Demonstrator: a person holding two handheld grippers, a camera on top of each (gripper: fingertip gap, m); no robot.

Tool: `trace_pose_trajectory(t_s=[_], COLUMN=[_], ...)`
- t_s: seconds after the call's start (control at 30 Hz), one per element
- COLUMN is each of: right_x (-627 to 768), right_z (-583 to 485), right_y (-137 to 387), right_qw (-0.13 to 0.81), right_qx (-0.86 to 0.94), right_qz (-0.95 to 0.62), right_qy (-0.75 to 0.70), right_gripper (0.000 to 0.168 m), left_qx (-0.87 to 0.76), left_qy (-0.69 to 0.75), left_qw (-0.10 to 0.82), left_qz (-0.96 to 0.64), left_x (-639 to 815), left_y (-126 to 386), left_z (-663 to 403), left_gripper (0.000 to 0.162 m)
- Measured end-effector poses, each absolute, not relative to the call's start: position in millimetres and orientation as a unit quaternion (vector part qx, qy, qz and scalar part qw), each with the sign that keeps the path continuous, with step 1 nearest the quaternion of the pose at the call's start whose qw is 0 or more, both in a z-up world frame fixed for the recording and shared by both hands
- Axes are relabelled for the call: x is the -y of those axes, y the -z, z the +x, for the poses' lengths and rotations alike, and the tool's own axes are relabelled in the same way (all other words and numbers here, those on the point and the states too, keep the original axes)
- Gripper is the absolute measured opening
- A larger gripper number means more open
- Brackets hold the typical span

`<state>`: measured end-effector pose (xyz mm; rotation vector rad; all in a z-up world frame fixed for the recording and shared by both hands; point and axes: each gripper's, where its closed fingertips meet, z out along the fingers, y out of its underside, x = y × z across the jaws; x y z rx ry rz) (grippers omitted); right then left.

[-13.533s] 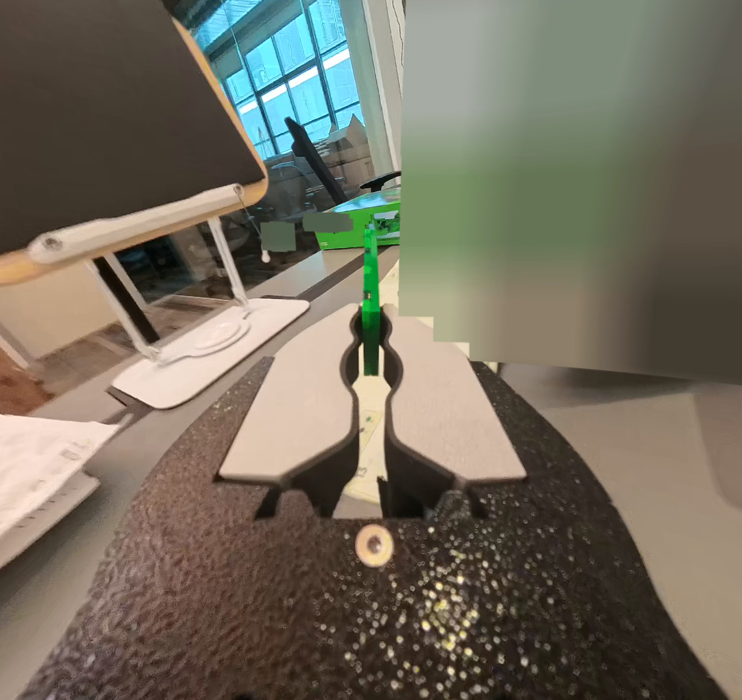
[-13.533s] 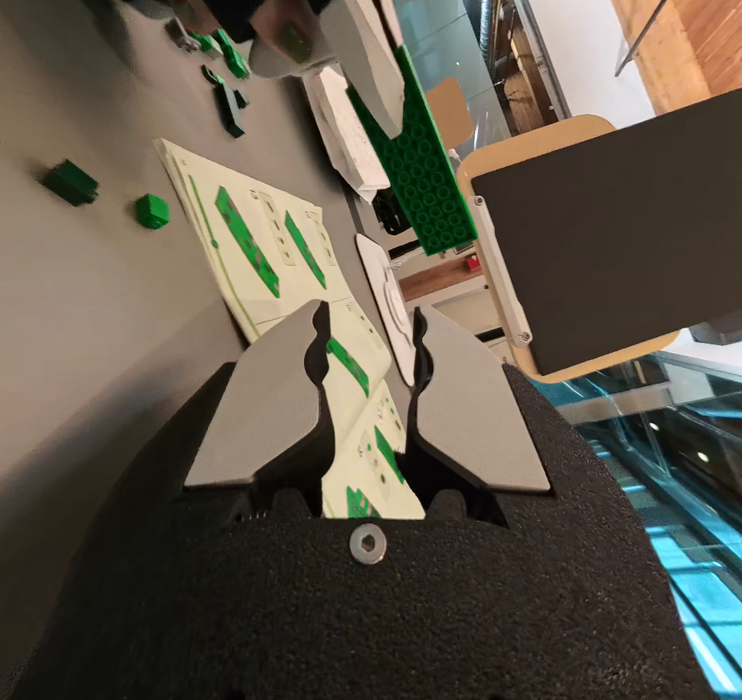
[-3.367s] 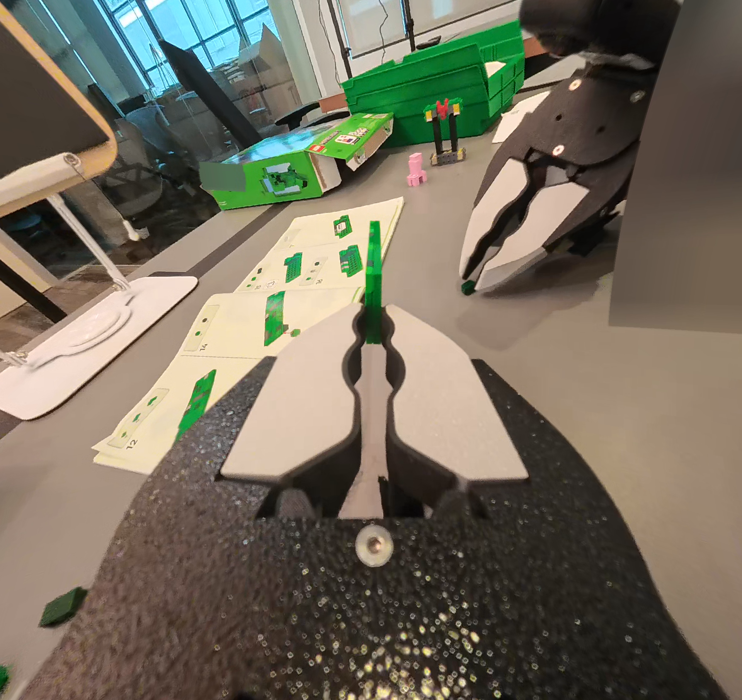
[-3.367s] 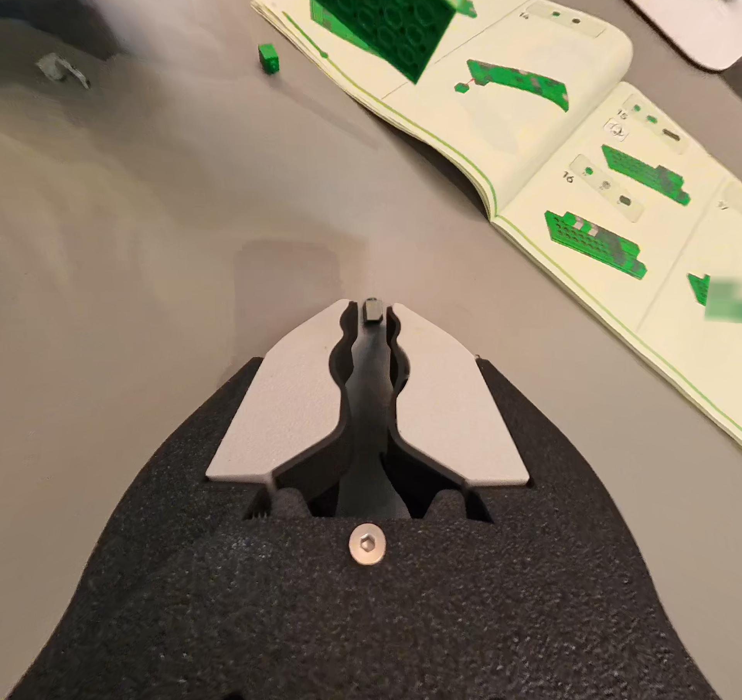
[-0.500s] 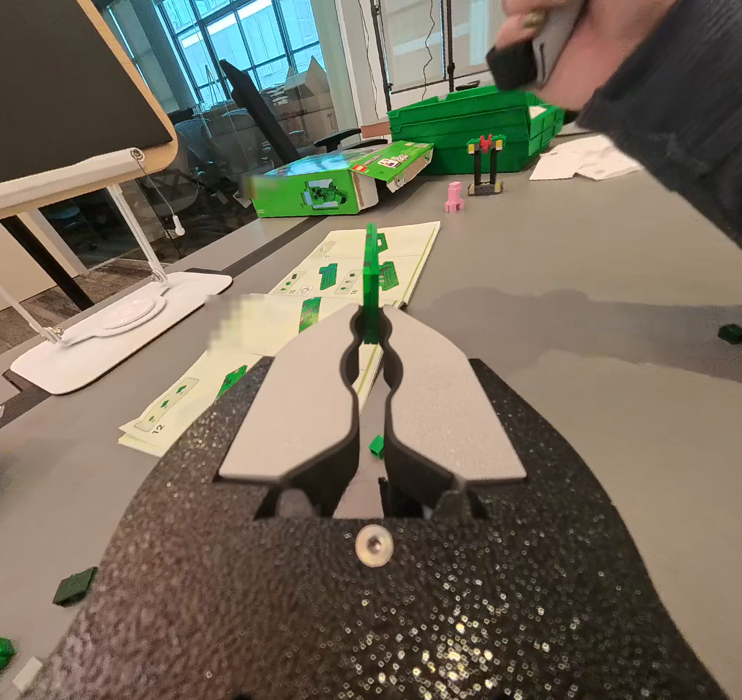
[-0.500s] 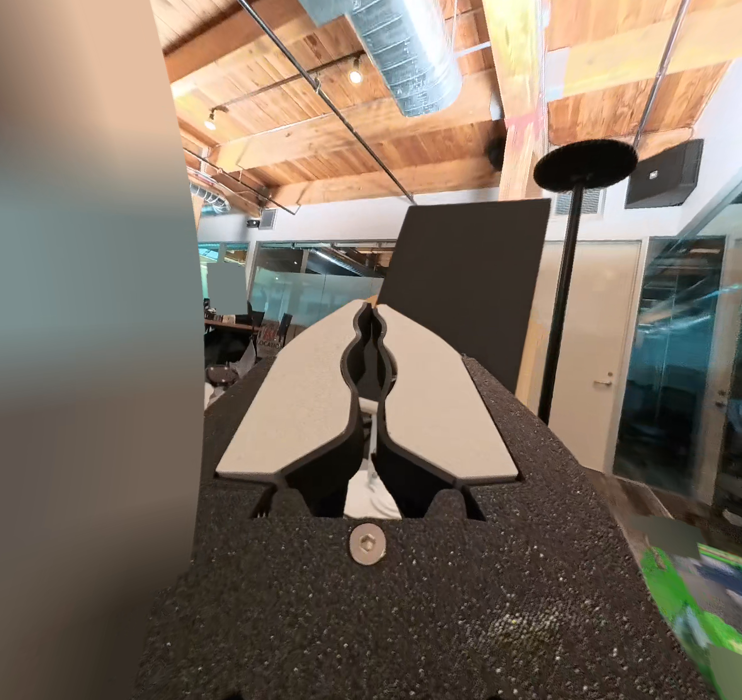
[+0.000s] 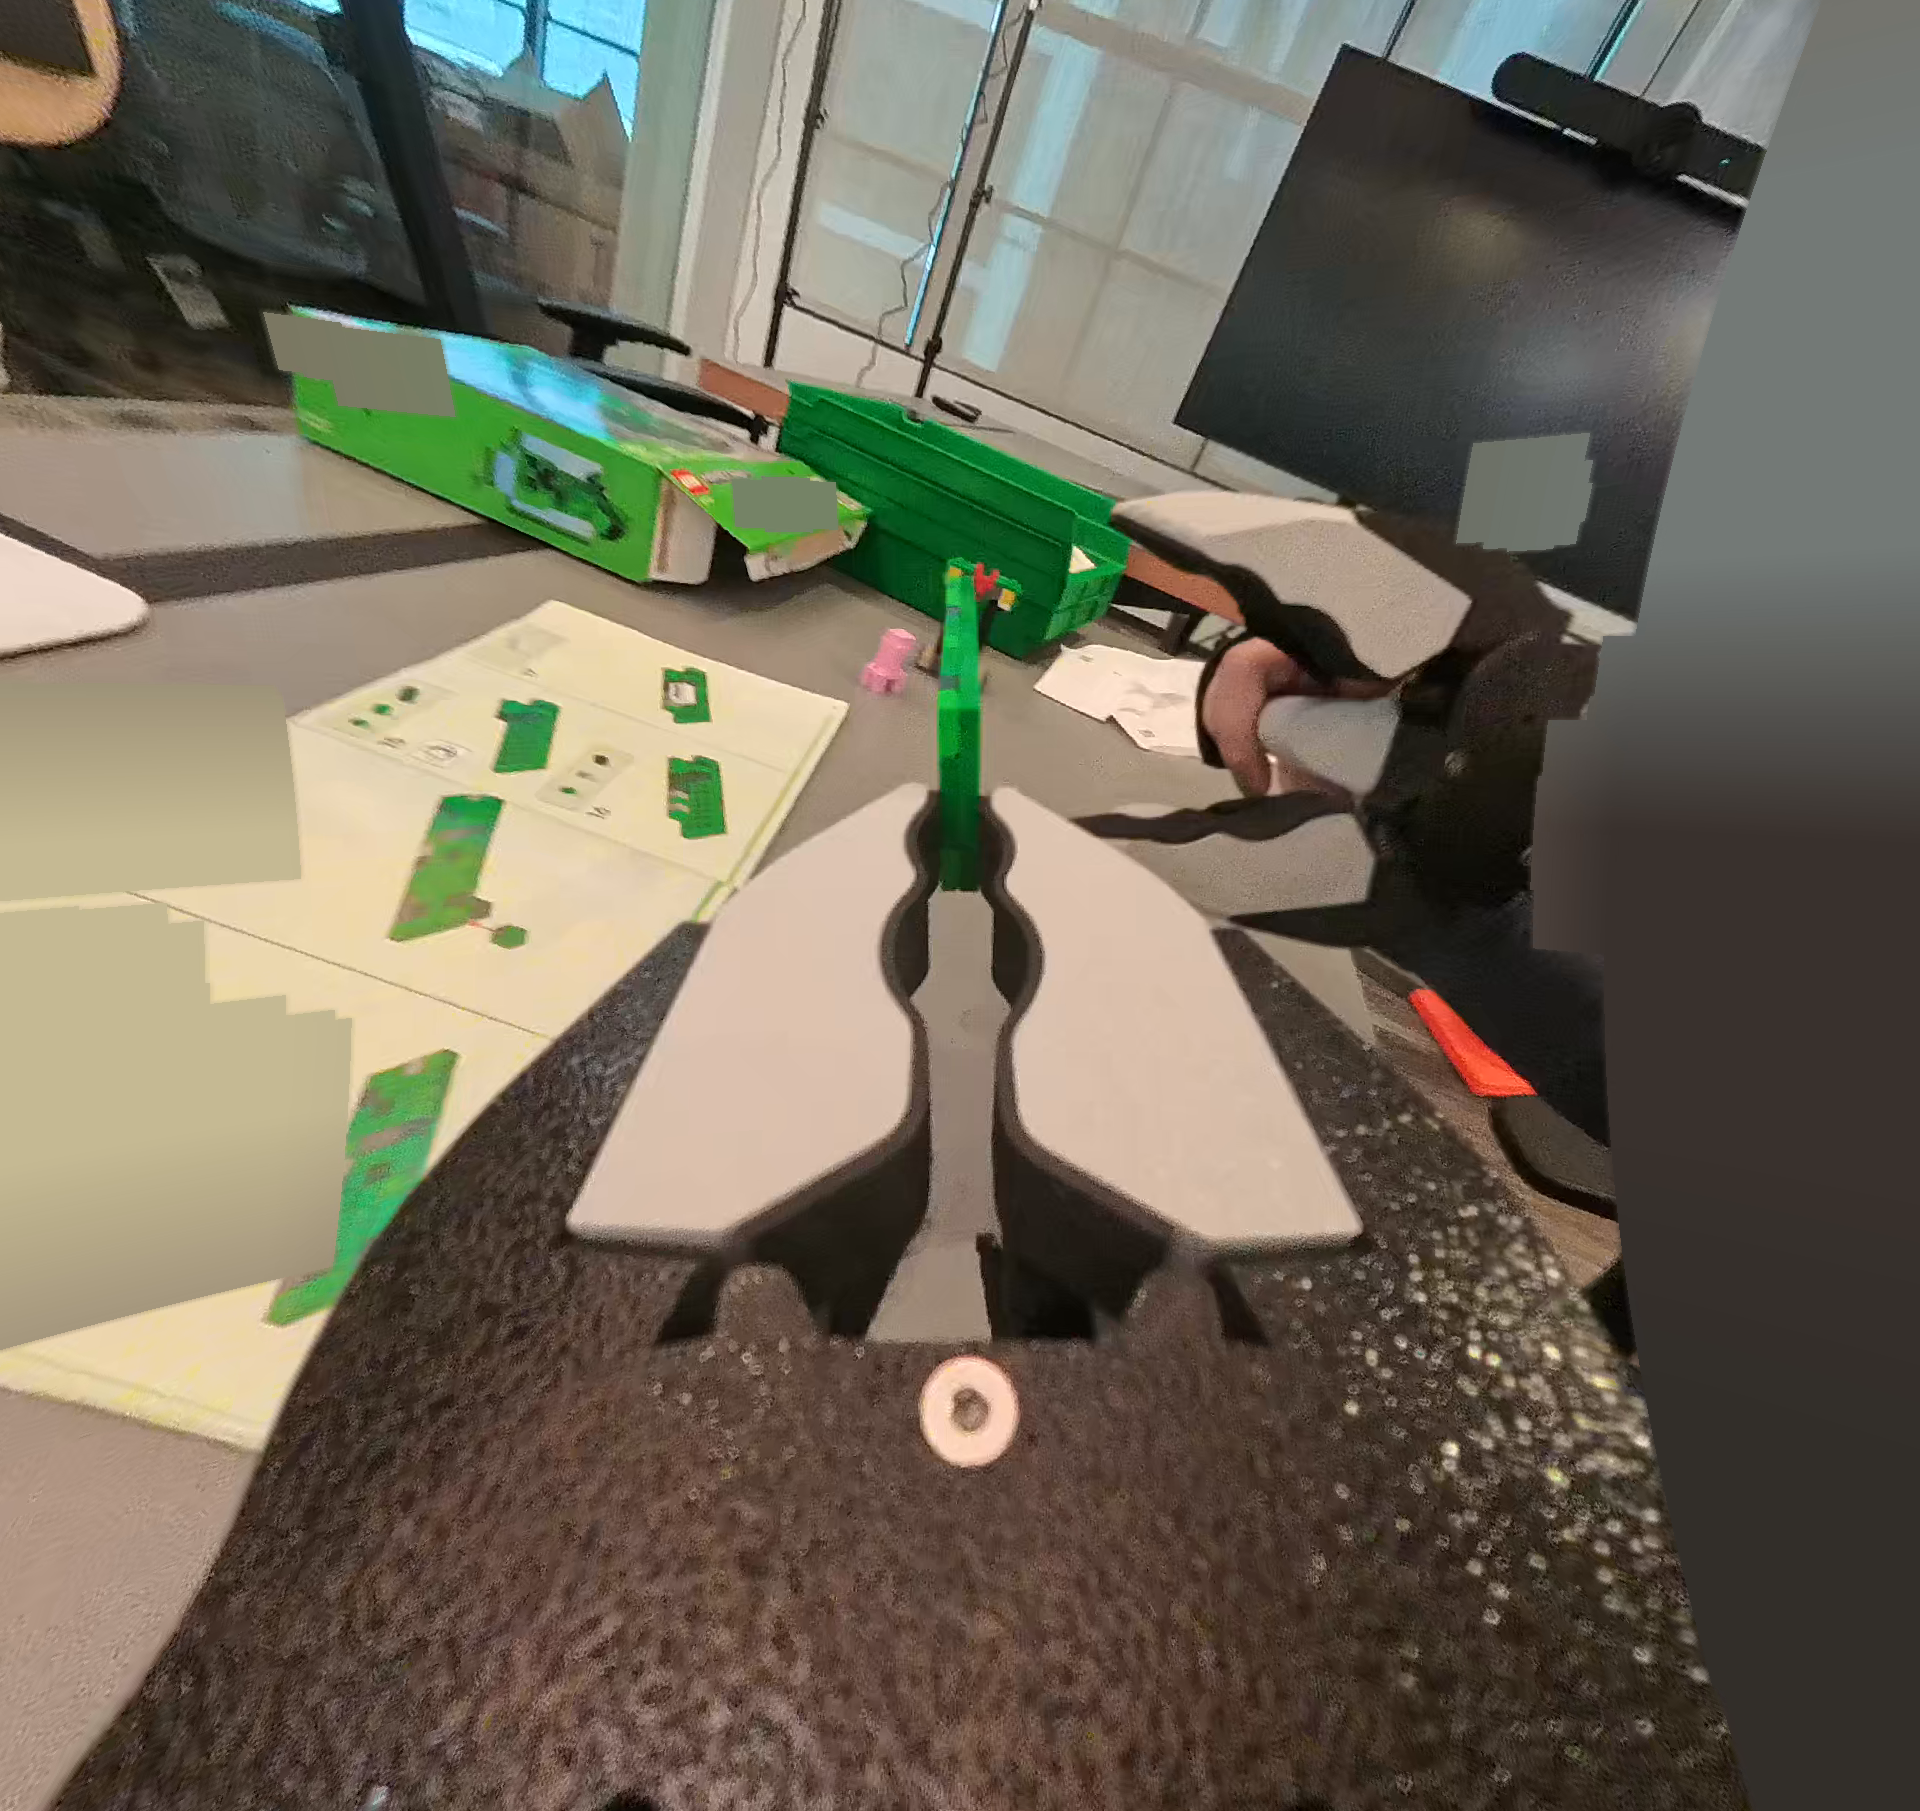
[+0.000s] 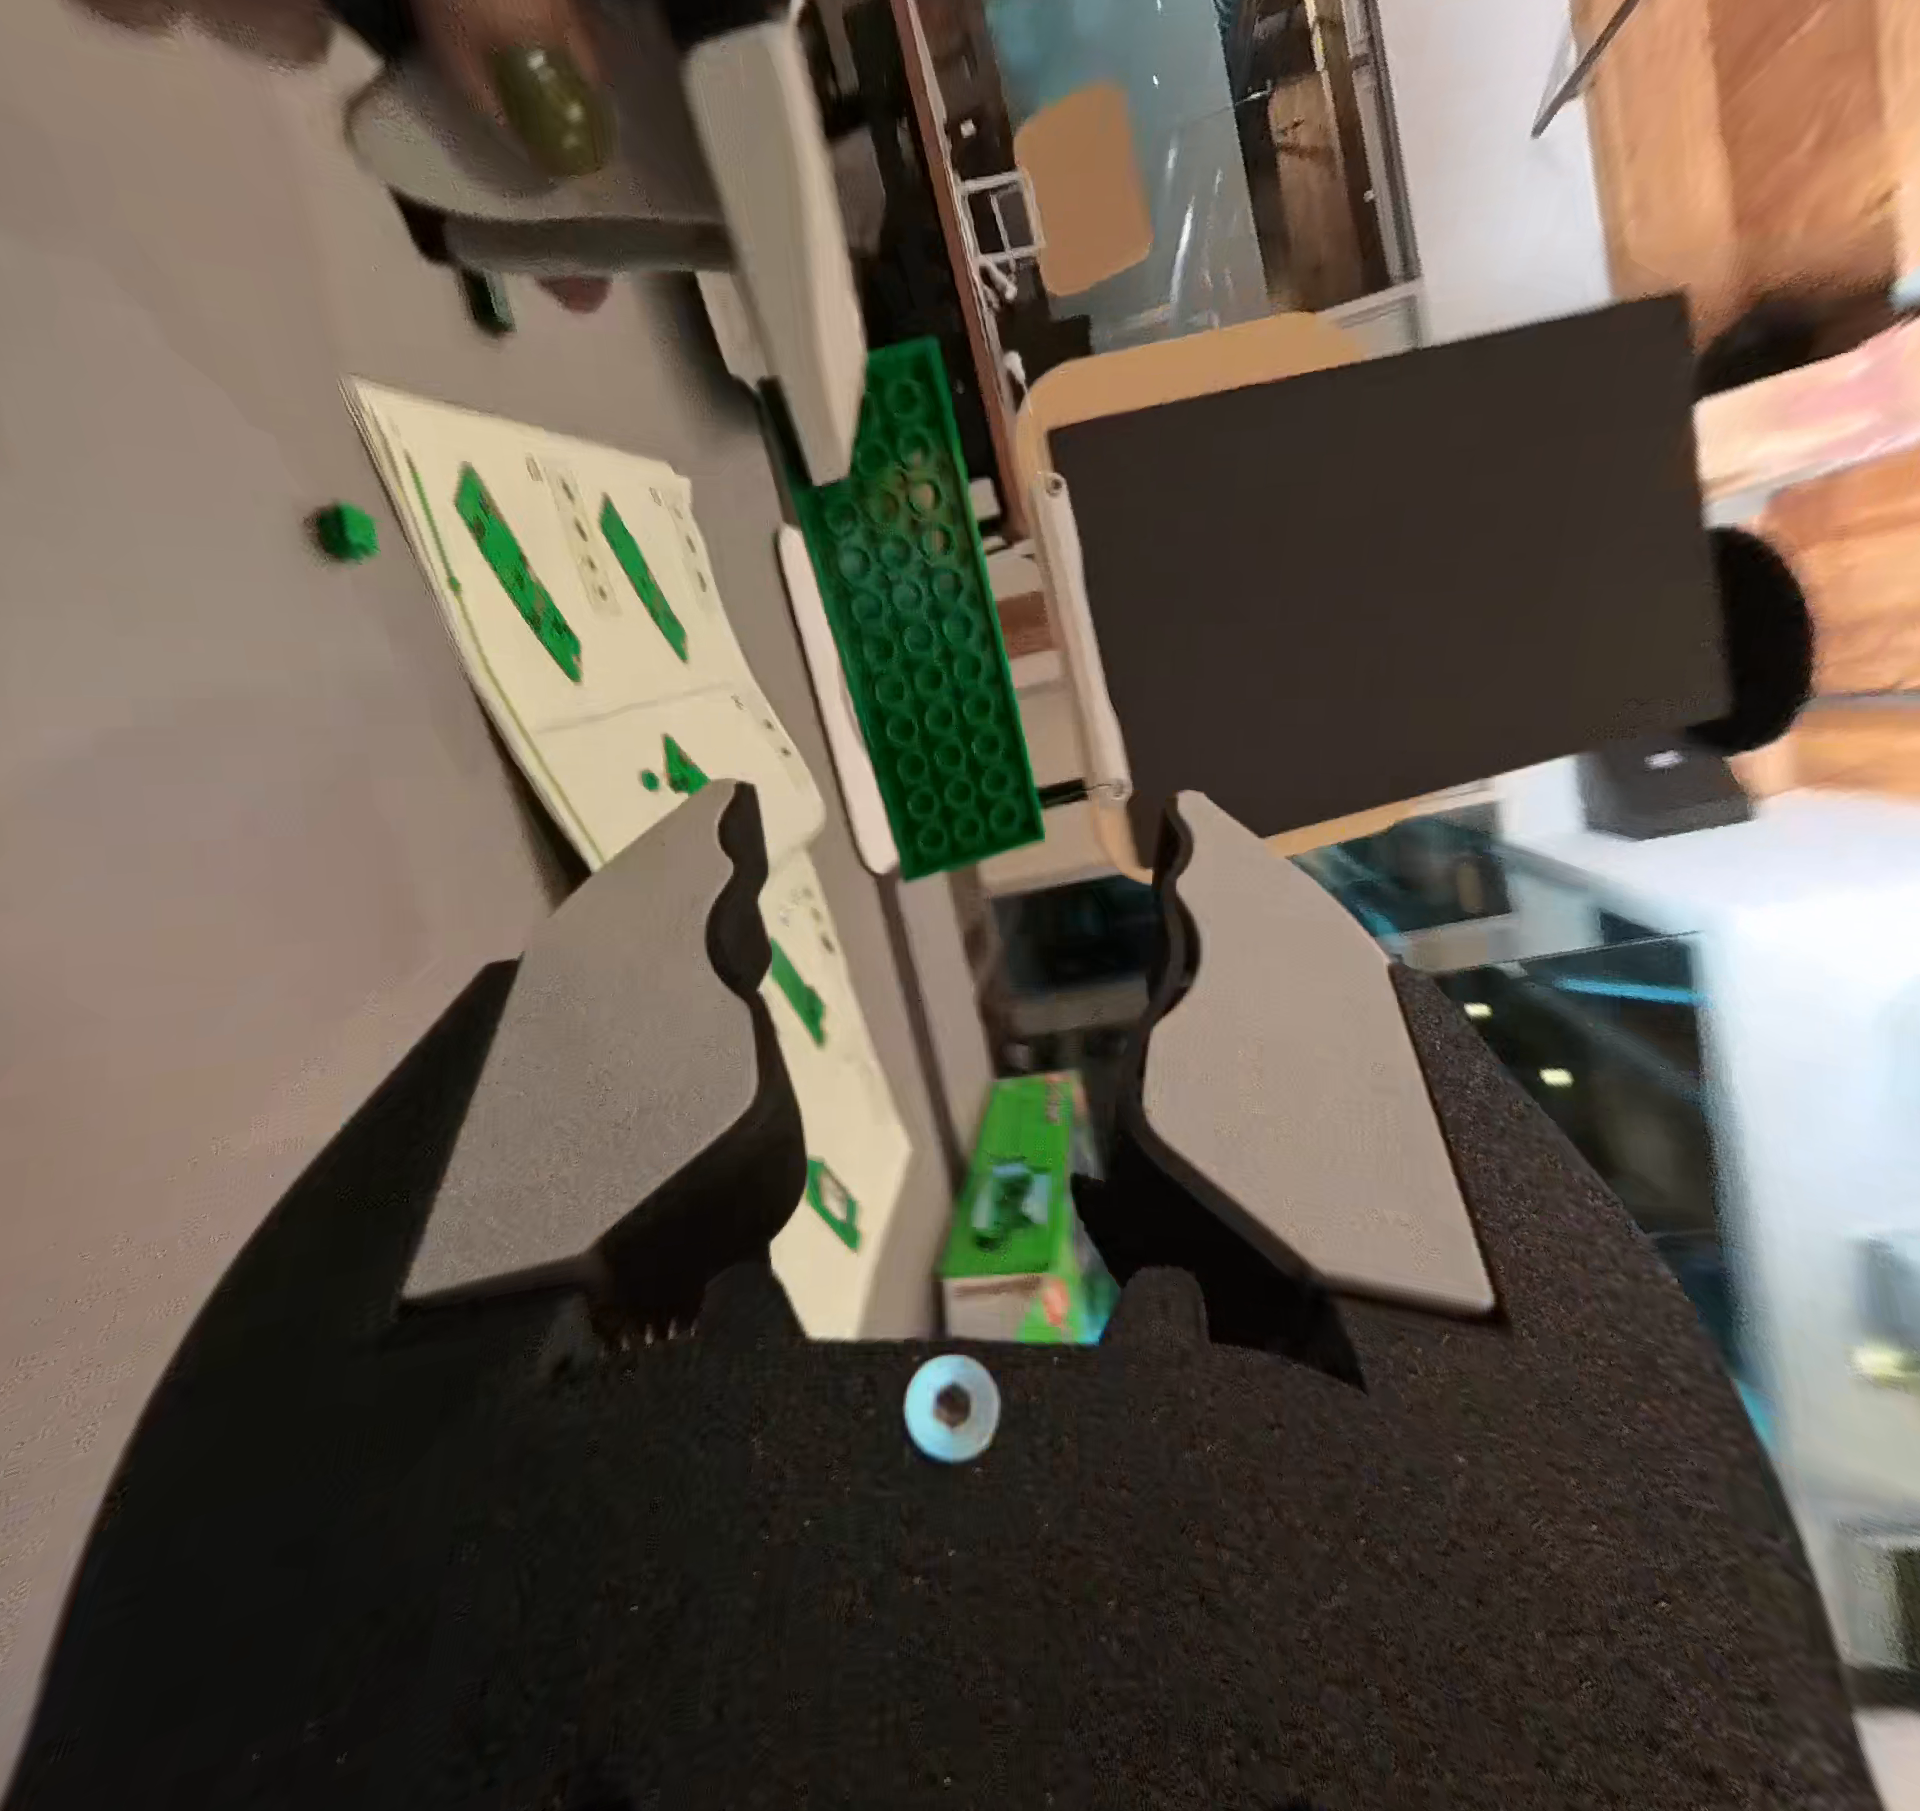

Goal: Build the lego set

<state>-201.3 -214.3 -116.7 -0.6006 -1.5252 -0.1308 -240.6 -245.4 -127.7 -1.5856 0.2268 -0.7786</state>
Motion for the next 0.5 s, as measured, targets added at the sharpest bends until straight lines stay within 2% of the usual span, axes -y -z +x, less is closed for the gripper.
trace_pose_trajectory(t_s=[0.1, 0.23, 0.3, 0.5], right_x=[210, 195, 195, 200], right_z=[-207, -207, -208, -204], right_y=[116, 119, 123, 124], right_qw=[0.683, 0.685, 0.689, 0.694], right_qx=[0.674, 0.656, 0.651, 0.650], right_qz=[-0.251, -0.214, -0.202, -0.192], right_qy=[0.125, 0.234, 0.246, 0.241], right_gripper=[0.069, 0.052, 0.047, 0.053], left_qx=[-0.112, -0.121, -0.124, -0.146], left_qy=[0.346, 0.359, 0.359, 0.331], left_qw=[0.611, 0.609, 0.609, 0.617], left_qz=[-0.703, -0.697, -0.696, -0.698], left_x=[247, 253, 255, 257], left_y=[130, 125, 124, 125], left_z=[-229, -219, -218, -221], left_gripper=[0.006, 0.006, 0.006, 0.006])
